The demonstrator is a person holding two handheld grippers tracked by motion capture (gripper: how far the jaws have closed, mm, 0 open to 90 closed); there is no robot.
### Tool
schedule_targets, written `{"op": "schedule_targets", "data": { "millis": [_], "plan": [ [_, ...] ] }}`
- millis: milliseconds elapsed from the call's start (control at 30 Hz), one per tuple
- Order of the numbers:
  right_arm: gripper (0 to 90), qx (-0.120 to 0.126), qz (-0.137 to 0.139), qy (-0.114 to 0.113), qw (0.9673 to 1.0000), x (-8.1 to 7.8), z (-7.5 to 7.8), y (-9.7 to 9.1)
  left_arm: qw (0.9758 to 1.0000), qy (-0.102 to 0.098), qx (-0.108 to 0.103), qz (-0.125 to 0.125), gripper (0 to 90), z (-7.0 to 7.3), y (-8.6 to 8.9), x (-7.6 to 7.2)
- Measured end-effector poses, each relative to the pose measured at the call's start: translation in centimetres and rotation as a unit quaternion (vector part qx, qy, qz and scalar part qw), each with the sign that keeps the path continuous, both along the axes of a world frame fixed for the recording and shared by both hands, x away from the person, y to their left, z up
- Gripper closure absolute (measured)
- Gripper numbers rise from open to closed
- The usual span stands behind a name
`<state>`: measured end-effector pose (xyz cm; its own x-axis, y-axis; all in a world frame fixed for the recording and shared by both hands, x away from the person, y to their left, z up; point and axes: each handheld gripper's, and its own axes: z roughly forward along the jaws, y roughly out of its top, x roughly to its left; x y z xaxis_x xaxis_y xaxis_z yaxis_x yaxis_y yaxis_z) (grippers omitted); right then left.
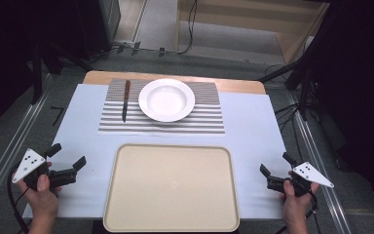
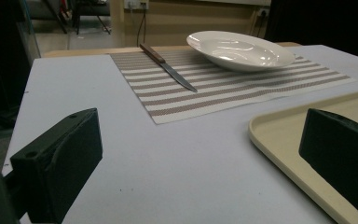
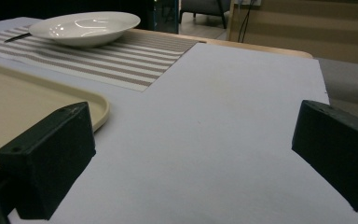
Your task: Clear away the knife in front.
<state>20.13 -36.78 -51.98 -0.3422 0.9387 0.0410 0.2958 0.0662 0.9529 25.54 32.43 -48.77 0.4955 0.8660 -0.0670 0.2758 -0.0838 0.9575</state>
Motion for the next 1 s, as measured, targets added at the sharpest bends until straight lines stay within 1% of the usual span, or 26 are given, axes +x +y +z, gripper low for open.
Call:
{"op": "schedule_targets", "data": {
  "millis": [67,133,200,267,300,333,400,467,567,600,667,767,833,867,900,933,967,1000],
  "plan": [
    [0.0,-0.002,0.001,0.0,1.0,0.0,0.0,0.1,1.0,0.0,0.001,0.001,0.0,0.2,-0.1,0.1],
    [0.0,-0.001,0.003,0.0,1.0,0.0,0.0,0.0,0.9999,0.0,-0.011,0.002,0.0,0.5,-0.2,0.1],
    [0.0,0.003,0.003,0.002,1.0,-0.1,0.0,0.0,1.0,-0.005,-0.002,0.004,0.0,1.0,-0.5,0.2],
    [0.0,0.002,0.004,0.001,1.0,-0.1,0.0,0.0,0.9999,-0.012,0.012,0.002,0.0,1.7,-1.1,0.3],
    [0.0,0.003,0.004,0.002,1.0,-0.1,0.0,0.0,0.9998,-0.016,0.015,0.001,0.0,2.1,-1.5,0.4],
    [0.0,0.004,0.004,0.002,1.0,-0.1,0.0,0.0,0.9997,-0.019,0.016,-0.002,0.0,2.5,-1.7,0.5],
    [0.0,0.005,0.004,0.003,1.0,-0.1,0.0,0.0,0.9998,-0.017,0.008,-0.001,0.0,3.2,-2.2,0.8],
    [0.0,0.005,0.005,0.003,1.0,-0.1,0.0,0.0,0.9999,-0.014,0.008,-0.001,0.0,3.7,-2.5,1.2],
    [0.0,0.007,0.006,0.001,1.0,-0.1,-0.1,-0.1,0.9999,-0.011,0.009,-0.004,0.0,4.8,-3.1,2.1],
    [0.0,0.007,0.006,0.001,1.0,-0.1,-0.1,-0.1,0.9999,-0.011,0.009,-0.004,0.0,4.8,-3.1,2.1],
    [0.0,0.007,0.008,0.001,0.9999,-0.1,-0.1,-0.1,0.9998,-0.014,0.014,-0.007,0.0,5.4,-3.5,2.7],
    [0.0,0.007,0.008,0.001,0.9999,-0.1,-0.1,-0.1,0.9997,-0.017,0.016,-0.01,0.0,6.2,-3.9,3.4],
    [0.0,0.007,0.008,0.002,0.9999,-0.1,-0.1,-0.1,0.9997,-0.017,0.016,-0.009,0.0,6.9,-4.4,4.3],
    [0.0,0.008,0.009,0.002,0.9999,-0.1,-0.1,-0.1,0.9997,-0.017,0.016,-0.009,0.0,6.9,-4.4,4.3],
    [0.0,0.008,0.01,0.002,0.9999,-0.1,-0.1,-0.1,0.9997,-0.017,0.013,-0.007,0.0,7.0,-4.5,4.6],
    [0.0,0.008,0.011,0.001,0.9999,-0.1,-0.1,-0.1,0.9998,-0.017,0.012,-0.006,0.0,7.3,-4.8,5.2],
    [0.0,0.007,0.011,0.001,0.9999,-0.1,-0.1,-0.1,0.9998,-0.016,0.008,-0.007,0.0,7.4,-4.9,5.5],
    [0.0,0.007,0.011,0.001,0.9999,-0.1,-0.1,-0.1,0.9998,-0.016,0.008,-0.007,0.0,7.4,-4.9,5.5]
  ]
}}
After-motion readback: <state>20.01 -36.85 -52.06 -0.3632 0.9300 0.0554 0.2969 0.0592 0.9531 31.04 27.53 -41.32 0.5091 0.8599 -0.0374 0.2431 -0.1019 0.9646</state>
